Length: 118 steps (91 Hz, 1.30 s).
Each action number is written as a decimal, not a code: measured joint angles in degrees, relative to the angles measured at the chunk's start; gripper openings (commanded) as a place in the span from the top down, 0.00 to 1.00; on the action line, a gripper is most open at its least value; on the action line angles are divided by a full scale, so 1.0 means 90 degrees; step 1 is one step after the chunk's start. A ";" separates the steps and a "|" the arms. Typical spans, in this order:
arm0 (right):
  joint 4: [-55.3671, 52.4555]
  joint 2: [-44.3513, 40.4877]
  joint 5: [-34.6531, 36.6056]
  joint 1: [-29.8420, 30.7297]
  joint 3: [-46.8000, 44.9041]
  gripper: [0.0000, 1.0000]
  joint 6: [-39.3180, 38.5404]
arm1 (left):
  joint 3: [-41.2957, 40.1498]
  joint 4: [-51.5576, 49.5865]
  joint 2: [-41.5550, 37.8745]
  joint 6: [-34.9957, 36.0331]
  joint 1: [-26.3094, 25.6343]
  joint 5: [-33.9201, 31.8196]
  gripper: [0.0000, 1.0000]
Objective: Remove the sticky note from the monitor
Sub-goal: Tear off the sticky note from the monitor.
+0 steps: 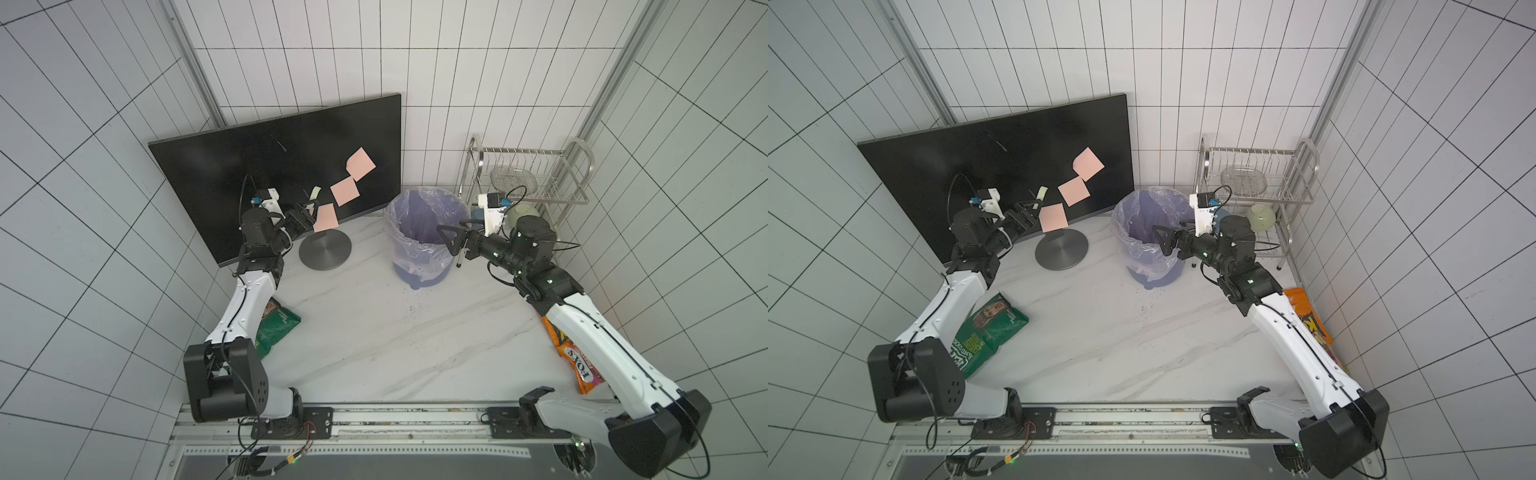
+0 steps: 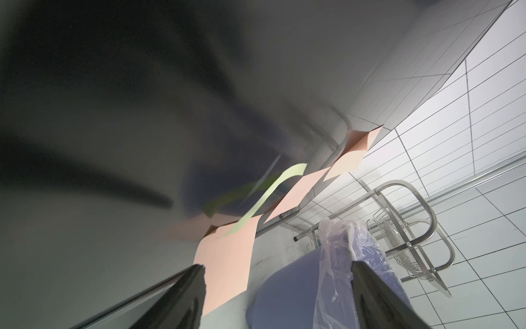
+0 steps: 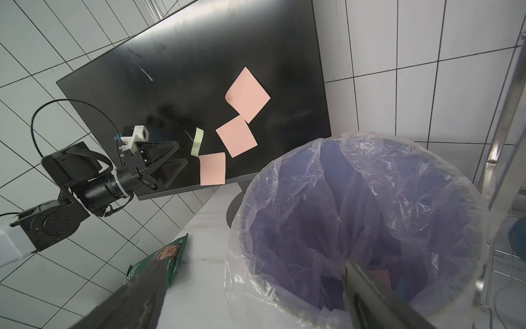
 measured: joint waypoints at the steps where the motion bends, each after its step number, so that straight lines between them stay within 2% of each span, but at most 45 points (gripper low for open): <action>1: 0.0000 0.0000 0.0000 0.0000 0.0000 0.01 0.0000 | -0.0002 0.0027 0.0010 0.0000 -0.0005 -0.0005 0.19; 61: 0.0019 0.0002 0.0000 0.0000 0.0000 0.01 -0.0005 | -0.0015 0.0488 0.0352 0.0036 -0.0335 -0.0772 0.19; 118: 0.0032 0.0034 0.0000 0.0000 0.0000 0.01 -0.0007 | -0.0012 0.0646 0.0442 0.0000 -0.0408 -0.0845 0.20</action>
